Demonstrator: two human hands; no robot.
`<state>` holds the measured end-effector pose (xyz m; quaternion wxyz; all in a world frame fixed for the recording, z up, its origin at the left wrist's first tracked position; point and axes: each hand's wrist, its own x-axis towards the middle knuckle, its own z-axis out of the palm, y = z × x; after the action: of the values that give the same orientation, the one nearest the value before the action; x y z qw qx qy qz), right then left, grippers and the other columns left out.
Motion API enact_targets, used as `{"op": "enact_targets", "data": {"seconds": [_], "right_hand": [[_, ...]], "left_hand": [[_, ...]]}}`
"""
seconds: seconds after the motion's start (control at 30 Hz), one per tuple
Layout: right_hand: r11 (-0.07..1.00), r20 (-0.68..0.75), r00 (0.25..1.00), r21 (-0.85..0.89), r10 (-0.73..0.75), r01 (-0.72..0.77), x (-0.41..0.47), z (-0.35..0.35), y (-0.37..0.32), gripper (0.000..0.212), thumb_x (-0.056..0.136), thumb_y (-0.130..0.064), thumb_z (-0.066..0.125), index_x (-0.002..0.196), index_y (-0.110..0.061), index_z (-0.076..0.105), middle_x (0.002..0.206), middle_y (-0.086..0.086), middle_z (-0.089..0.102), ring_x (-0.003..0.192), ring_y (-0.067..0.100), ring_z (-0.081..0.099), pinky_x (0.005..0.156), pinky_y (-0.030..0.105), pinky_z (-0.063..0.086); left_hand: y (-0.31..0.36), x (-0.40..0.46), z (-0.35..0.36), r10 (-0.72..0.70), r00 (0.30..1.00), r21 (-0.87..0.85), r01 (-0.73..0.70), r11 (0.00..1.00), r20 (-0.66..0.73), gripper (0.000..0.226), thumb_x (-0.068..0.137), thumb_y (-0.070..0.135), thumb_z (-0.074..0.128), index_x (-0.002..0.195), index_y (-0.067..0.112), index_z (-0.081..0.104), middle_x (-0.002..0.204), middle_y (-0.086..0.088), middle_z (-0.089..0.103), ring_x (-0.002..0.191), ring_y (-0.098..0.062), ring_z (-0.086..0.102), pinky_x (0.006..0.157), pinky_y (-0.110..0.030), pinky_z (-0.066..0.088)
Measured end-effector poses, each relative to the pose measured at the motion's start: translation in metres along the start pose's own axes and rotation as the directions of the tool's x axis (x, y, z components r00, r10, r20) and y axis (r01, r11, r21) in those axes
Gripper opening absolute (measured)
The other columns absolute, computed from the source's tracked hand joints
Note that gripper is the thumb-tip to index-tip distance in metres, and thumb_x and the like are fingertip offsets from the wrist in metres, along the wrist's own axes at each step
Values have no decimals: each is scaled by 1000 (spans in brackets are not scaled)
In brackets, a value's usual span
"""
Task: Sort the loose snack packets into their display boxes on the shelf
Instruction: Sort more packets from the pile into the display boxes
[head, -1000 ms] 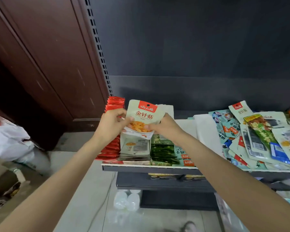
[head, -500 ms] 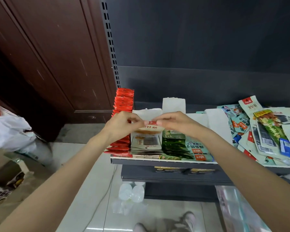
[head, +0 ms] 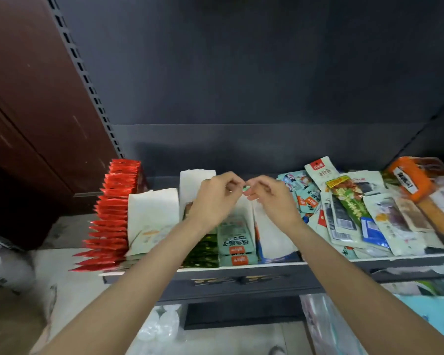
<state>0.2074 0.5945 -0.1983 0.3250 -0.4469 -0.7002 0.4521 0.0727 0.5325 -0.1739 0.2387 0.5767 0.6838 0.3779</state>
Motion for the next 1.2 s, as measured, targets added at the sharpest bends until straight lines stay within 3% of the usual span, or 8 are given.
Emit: {"op": "enact_targets", "data": {"seconds": [0.17, 0.3, 0.43, 0.57, 0.8, 0.97, 1.1, 1.2], "right_hand": [[935, -171, 983, -336, 61, -116, 16, -93, 72, 21, 92, -7, 49, 104, -8, 66, 95, 7, 68, 88, 22, 63, 73, 26, 44], [809, -214, 963, -530, 164, -255, 38, -158, 137, 43, 90, -20, 57, 131, -9, 48, 131, 19, 50, 124, 34, 43, 102, 38, 36], [616, -72, 957, -751, 281, -237, 52, -204, 180, 83, 89, -45, 56, 150, -18, 7, 158, 8, 1, 145, 32, 1, 118, 42, 7], [567, 93, 943, -816, 319, -111, 61, -224, 196, 95, 87, -47, 58, 150, -22, -7, 158, 3, -14, 145, 30, -8, 119, 44, 3], [625, 100, 962, -776, 252, -83, 62, -226, 207, 92, 86, -44, 61, 151, -22, 0, 159, 3, -7, 146, 28, -3, 117, 43, 6], [687, 130, 946, -717, 296, -116, 65, -227, 189, 91, 85, -51, 58, 151, -22, 2, 159, 5, -10, 146, 26, -8, 119, 45, 7], [962, 88, 985, -244, 150, -125, 60, -217, 122, 83, 88, -34, 63, 150, -30, 8, 159, -3, 6, 146, 19, 6, 116, 46, 15], [1000, 157, 988, 24, -2, -1, 49, -200, 74, 55, 90, -22, 60, 141, -29, 38, 140, -6, 48, 128, 13, 46, 105, 47, 41]], "left_hand": [[55, 41, 111, -56, 998, -4, 56, 998, 42, 23, 91, 14, 53, 112, 6, 60, 112, -11, 59, 96, -22, 58, 75, -13, 32], [74, 77, 193, -270, 944, 41, 267, 963, 188, 35, 95, 21, 47, 125, 2, 47, 122, -15, 56, 112, -29, 53, 82, -28, 38], [70, 118, 254, -486, 837, -35, 510, 860, 252, 46, 93, 27, 51, 132, 5, 42, 123, -14, 59, 107, -31, 58, 80, -30, 45], [64, 148, 286, -547, 810, -212, 585, 783, 214, 35, 91, 15, 55, 125, 5, 53, 122, -11, 62, 106, -28, 61, 81, -28, 47], [64, 171, 287, -648, 762, -194, 638, 745, 18, 18, 93, 14, 57, 106, 4, 64, 114, -12, 66, 107, -27, 62, 82, -27, 48], [84, 140, 247, -388, 893, -158, 359, 920, -228, 14, 97, 6, 43, 85, 10, 37, 95, -11, 62, 91, -23, 62, 66, -35, 49], [96, 98, 181, -103, 940, -85, 79, 993, -326, 12, 99, 11, 43, 88, 9, 37, 94, -3, 68, 84, -12, 63, 62, -35, 56], [86, 64, 135, -42, 944, -113, 5, 994, -328, 9, 99, 11, 44, 90, 10, 41, 99, -3, 70, 92, -13, 67, 71, -44, 57]]}}
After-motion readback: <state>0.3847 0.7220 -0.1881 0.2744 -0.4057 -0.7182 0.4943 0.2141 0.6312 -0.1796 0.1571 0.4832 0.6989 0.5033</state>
